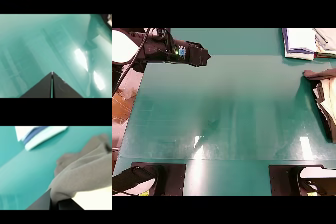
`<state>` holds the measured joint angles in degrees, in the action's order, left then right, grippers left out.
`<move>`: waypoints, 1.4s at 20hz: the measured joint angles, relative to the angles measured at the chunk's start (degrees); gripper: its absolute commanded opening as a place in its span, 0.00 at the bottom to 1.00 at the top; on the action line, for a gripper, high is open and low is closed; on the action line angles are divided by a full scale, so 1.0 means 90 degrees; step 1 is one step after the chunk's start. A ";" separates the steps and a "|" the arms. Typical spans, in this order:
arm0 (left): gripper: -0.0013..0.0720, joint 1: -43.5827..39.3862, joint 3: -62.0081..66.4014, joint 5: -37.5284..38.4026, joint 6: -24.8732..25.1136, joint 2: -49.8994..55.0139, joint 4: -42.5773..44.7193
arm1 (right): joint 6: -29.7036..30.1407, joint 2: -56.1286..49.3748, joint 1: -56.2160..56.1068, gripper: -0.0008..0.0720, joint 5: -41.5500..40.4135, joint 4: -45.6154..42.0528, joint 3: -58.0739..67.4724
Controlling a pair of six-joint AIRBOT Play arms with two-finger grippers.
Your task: Fold the shirts.
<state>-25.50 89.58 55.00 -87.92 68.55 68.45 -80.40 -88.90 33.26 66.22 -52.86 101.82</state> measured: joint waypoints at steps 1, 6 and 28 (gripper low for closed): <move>0.05 0.0000 0.0000 -0.0002 -0.0019 0.0000 -0.0007 | 0.0070 -0.0005 0.0063 0.03 -0.0100 0.0092 0.0070; 0.05 0.0000 0.0000 -0.0010 -0.0058 0.0000 -0.0015 | 0.0228 0.0002 0.0228 0.03 -0.0233 0.0471 0.1052; 0.05 0.0002 0.0000 0.0112 -0.0015 0.0000 -0.0012 | 0.0119 0.2676 0.2069 0.94 0.1727 -0.2419 -0.2798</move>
<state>-25.47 89.58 56.01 -88.05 68.55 68.34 -79.33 -64.82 51.88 81.76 -74.63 76.64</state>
